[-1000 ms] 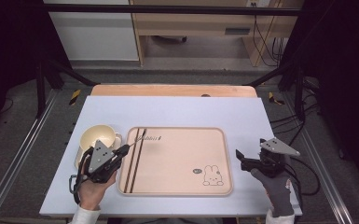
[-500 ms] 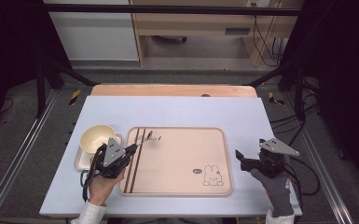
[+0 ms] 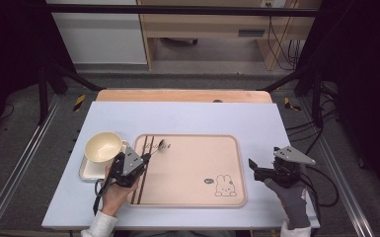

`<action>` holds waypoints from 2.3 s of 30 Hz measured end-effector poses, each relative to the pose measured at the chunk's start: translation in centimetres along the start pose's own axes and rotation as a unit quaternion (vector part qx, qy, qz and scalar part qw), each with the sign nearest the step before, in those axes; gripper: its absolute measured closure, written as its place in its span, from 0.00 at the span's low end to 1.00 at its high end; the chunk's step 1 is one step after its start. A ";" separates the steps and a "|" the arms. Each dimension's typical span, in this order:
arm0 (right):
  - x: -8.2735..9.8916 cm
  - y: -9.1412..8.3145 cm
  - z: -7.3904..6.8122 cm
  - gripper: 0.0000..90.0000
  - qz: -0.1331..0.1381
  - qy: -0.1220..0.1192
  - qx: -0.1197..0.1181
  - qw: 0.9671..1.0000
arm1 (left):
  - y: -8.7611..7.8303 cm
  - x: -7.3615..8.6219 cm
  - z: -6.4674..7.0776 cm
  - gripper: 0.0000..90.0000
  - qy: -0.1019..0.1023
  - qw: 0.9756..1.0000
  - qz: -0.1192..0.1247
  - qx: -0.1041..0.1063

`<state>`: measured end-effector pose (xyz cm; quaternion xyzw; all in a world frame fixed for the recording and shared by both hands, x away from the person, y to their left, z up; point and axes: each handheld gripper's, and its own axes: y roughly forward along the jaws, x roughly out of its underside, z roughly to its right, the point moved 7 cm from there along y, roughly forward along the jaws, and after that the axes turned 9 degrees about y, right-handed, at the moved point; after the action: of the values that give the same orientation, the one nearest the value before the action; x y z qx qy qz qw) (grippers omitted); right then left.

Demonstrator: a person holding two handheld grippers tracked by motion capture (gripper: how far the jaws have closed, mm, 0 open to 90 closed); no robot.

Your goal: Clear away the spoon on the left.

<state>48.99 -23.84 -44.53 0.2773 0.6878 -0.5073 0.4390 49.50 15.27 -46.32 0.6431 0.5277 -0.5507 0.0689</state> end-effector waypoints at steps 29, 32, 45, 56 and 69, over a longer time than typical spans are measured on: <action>0.0 0.0 -0.1 0.04 0.001 0.001 -0.002 1.000 | 0.7 -0.3 1.9 0.93 0.074 0.997 -0.026 -0.011; -0.1 -0.1 0.0 0.04 0.002 0.003 -0.001 1.000 | 0.8 -0.3 2.0 0.92 0.084 0.996 -0.031 -0.010; -0.1 -0.2 0.0 0.04 0.003 0.003 -0.001 1.000 | 1.3 0.0 2.9 0.85 0.122 0.991 -0.048 0.001; -0.3 -0.4 0.1 0.04 0.007 0.006 -0.001 1.000 | 1.6 0.2 3.3 0.76 0.141 0.988 -0.059 0.010; -0.3 -0.4 0.1 0.04 0.008 0.006 -0.001 1.000 | 2.2 0.8 3.8 0.55 0.140 0.987 -0.078 0.026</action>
<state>48.79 -24.08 -44.12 0.2852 0.6885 -0.5020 0.4390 48.59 12.29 -49.48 0.6725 0.5659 -0.4726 -0.0654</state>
